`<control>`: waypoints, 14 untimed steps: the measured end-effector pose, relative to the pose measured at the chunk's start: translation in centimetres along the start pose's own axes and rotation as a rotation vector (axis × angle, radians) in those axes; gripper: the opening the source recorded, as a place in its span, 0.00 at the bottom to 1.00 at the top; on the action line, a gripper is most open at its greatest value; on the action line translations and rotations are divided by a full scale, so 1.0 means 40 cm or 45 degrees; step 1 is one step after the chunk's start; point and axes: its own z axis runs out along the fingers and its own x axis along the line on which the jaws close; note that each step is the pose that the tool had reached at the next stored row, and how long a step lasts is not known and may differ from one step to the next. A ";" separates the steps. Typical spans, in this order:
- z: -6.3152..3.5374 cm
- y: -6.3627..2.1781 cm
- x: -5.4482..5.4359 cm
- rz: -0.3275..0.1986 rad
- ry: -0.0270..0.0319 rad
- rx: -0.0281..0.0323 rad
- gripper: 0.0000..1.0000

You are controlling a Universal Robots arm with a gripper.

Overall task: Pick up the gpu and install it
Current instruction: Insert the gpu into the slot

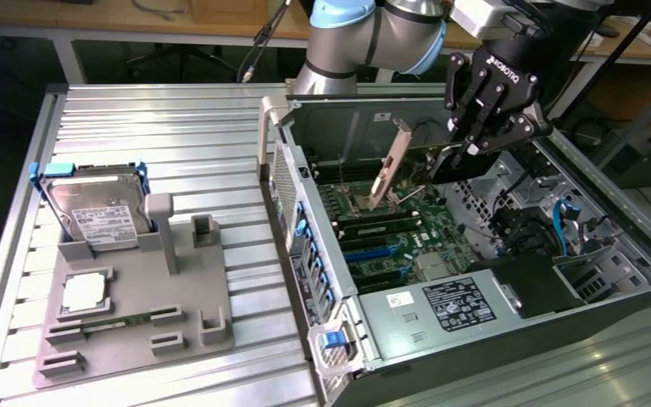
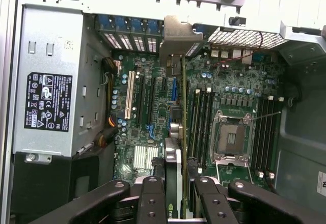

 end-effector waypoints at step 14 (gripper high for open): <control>0.009 0.000 0.000 0.000 -0.0001 0.0000 0.27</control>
